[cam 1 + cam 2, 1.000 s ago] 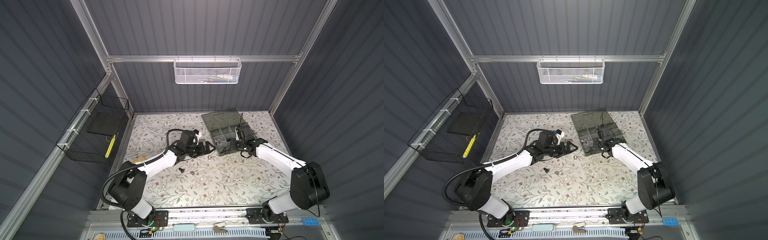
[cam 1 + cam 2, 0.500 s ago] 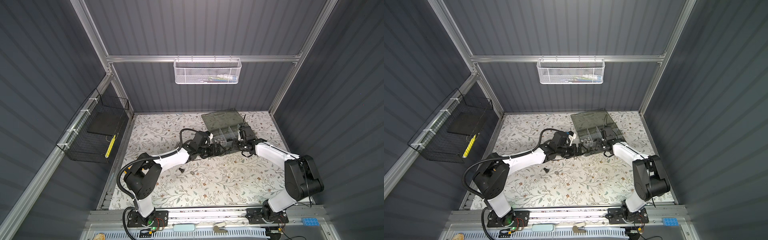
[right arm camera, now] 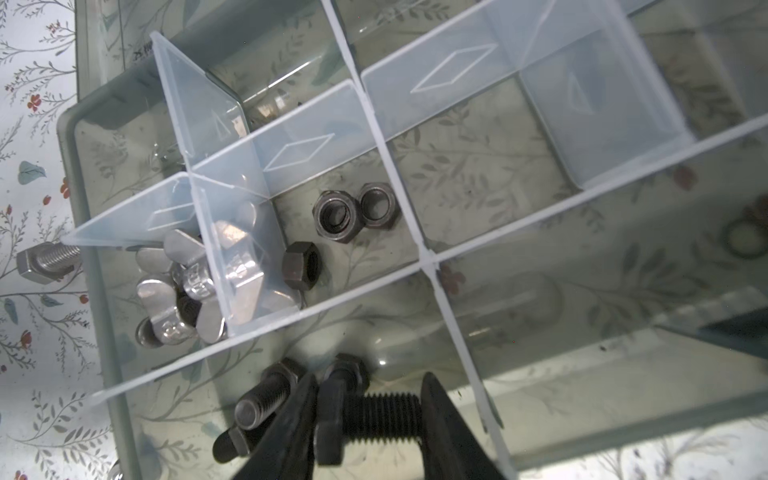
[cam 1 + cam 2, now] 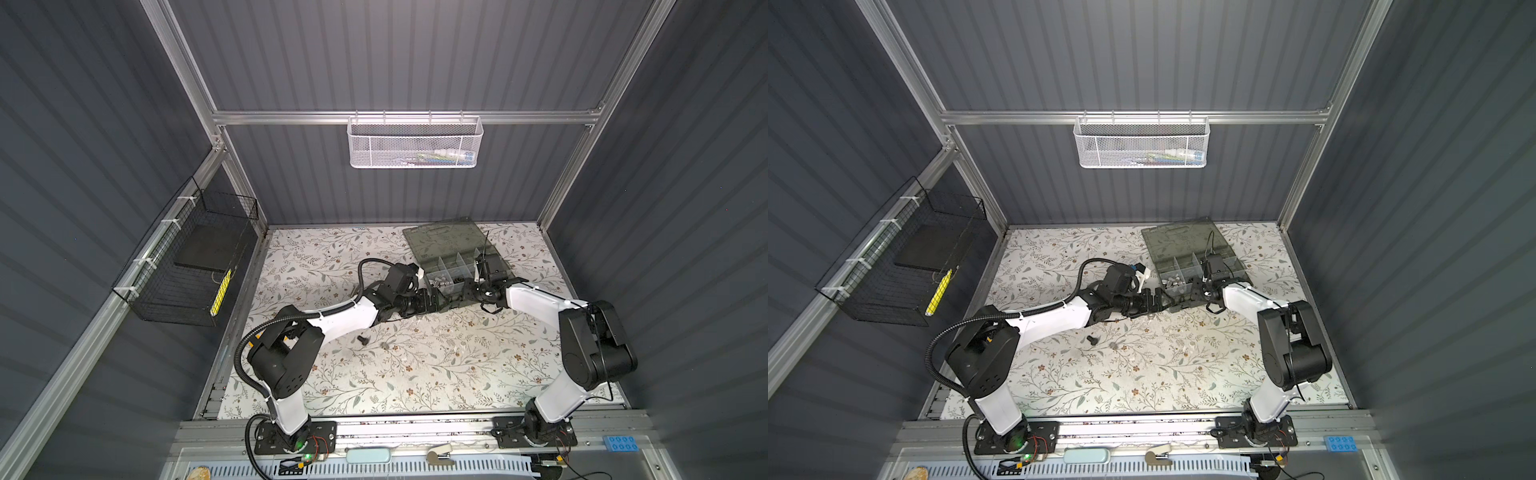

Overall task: Sort the screws and nuts into containers
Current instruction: 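Lower the bolt into the compartment and open the right gripper, then lower the left gripper onto a black hex bolt while the right withdraws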

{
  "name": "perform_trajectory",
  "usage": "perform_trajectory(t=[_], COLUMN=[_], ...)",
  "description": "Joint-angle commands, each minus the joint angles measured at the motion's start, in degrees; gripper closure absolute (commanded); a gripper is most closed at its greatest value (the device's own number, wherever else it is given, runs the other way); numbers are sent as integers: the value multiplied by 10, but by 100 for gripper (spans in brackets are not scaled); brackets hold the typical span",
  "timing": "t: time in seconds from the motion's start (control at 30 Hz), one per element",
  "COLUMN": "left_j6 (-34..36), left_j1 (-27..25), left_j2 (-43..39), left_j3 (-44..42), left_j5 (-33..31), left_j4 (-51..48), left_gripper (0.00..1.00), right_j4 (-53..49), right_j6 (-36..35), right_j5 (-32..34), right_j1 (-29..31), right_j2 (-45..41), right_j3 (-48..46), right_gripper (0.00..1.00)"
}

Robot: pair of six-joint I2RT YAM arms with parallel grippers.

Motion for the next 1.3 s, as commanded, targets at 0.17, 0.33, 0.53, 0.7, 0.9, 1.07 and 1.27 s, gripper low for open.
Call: perform_trajectory(t=[0.17,0.33,0.53,0.7,0.9,1.07,1.27], left_j6=[4,9,23,38,63,80,86], left_j1=[-1,-1,-1,0,1,12,48], left_j2=[-21,-25,-34,-50,-75,-93,-133], left_j3=[-13,-11,-6,-6,-8,-16,-60], left_j5=[-6,-11,-17,-46,-76,-85,-78], left_j4=[-3,-14,-38,-68,-113,-149,-166], left_gripper=[0,0,0,0,0,0,0], right_j4=[-16,-14,-12,-5,7,25,66], right_j6=[5,7,8,9,9,9,-2], right_j5=[-11,-14,-16,-17,-16,-26,-27], right_j1=[-2,-2,-2,-2,-1,2,17], right_j2=[17,15,8,-8,-36,-61,-112], right_j3=[7,4,0,-10,-27,-44,-80], right_gripper=[51,49,44,40,34,28,16])
